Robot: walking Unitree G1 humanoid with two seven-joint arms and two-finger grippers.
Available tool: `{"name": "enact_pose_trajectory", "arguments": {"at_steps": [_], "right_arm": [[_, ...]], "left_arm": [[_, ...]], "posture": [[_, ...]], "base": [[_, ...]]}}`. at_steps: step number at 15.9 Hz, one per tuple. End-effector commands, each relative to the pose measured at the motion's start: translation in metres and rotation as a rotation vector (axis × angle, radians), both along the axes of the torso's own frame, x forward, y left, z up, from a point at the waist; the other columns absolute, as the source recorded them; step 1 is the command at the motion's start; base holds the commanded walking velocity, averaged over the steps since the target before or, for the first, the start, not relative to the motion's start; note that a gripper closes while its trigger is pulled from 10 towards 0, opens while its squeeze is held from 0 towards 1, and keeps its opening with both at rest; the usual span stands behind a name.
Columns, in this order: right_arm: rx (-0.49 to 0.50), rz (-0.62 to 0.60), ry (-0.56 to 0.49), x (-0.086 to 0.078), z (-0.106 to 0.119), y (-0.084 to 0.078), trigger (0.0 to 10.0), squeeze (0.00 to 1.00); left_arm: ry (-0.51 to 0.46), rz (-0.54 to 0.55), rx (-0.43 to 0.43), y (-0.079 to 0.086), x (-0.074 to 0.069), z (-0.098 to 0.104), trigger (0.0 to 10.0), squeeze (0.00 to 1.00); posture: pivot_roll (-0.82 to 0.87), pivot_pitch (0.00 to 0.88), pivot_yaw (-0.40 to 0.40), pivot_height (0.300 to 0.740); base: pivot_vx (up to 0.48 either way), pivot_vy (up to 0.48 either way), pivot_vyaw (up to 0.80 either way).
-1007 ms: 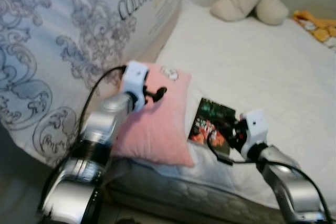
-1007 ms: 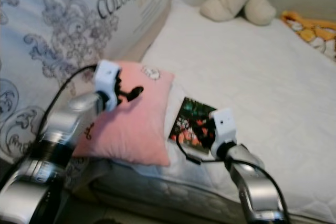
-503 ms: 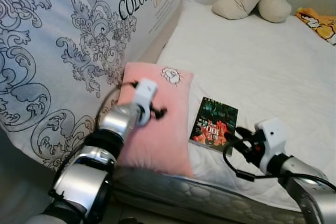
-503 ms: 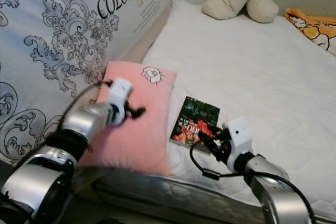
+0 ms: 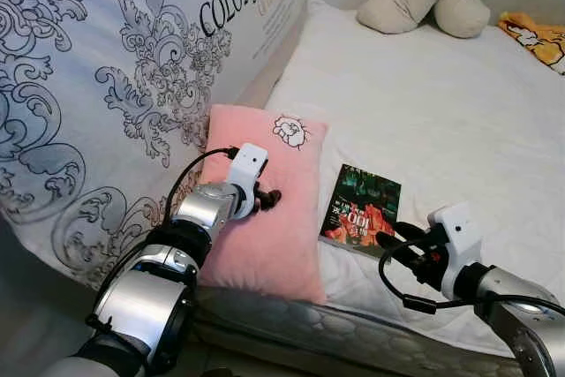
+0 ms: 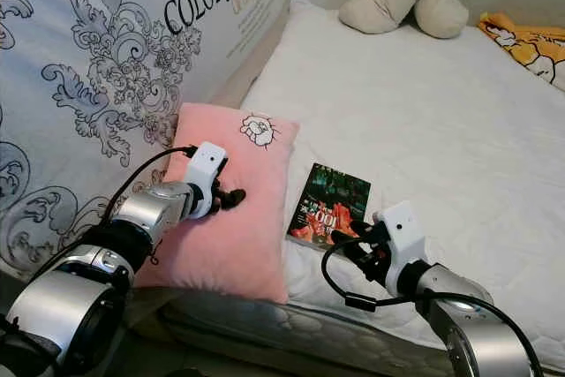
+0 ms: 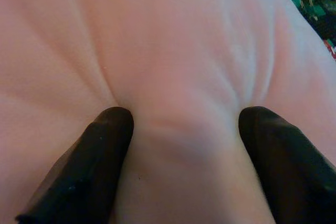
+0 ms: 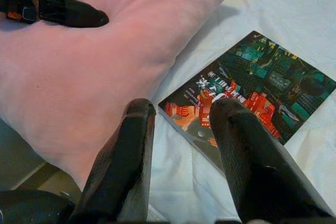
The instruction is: Clean up the room
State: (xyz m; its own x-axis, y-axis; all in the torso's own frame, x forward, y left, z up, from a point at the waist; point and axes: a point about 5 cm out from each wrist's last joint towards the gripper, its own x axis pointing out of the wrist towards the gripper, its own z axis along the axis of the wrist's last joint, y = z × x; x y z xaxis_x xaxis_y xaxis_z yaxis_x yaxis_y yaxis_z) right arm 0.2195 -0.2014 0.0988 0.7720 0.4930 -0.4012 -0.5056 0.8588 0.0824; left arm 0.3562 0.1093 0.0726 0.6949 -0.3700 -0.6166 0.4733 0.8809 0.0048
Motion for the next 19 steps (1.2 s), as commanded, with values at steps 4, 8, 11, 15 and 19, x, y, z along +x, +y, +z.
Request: {"name": "enact_pose_trajectory", "arguments": {"at_steps": [4,8,11,15,19], "right_arm": [[0.006,0.004,-0.014,0.003,0.003,0.002,10.0,0.00],[0.007,0.121,-0.010,-0.002,0.002,0.012,10.0,0.00],[0.091,0.146,-0.069,0.001,0.008,0.014,10.0,0.00],[0.081,0.133,-0.073,-0.001,0.003,0.007,10.0,0.00],[0.081,0.128,-0.072,-0.003,0.001,0.008,10.0,0.00]], "left_arm": [[0.038,0.014,0.006,0.008,-0.006,-0.013,0.0,0.00],[0.034,0.008,-0.010,0.010,-0.007,-0.014,0.0,0.00],[0.018,0.005,-0.009,0.012,-0.007,-0.014,0.0,0.00],[0.006,-0.006,-0.035,0.009,-0.006,-0.012,0.0,0.00],[-0.046,-0.054,0.012,0.006,-0.005,-0.011,0.0,0.00]], "posture": [[-0.12,0.002,0.000,0.740],[-0.11,0.003,-0.012,0.740],[-0.11,0.004,-0.006,0.740],[-0.11,0.002,0.000,0.740],[-0.12,0.000,0.004,0.740]], "base": [[0.000,0.000,0.00],[0.000,0.000,0.00],[0.000,0.000,0.00],[0.000,0.000,0.00],[0.000,0.000,0.00]]}}
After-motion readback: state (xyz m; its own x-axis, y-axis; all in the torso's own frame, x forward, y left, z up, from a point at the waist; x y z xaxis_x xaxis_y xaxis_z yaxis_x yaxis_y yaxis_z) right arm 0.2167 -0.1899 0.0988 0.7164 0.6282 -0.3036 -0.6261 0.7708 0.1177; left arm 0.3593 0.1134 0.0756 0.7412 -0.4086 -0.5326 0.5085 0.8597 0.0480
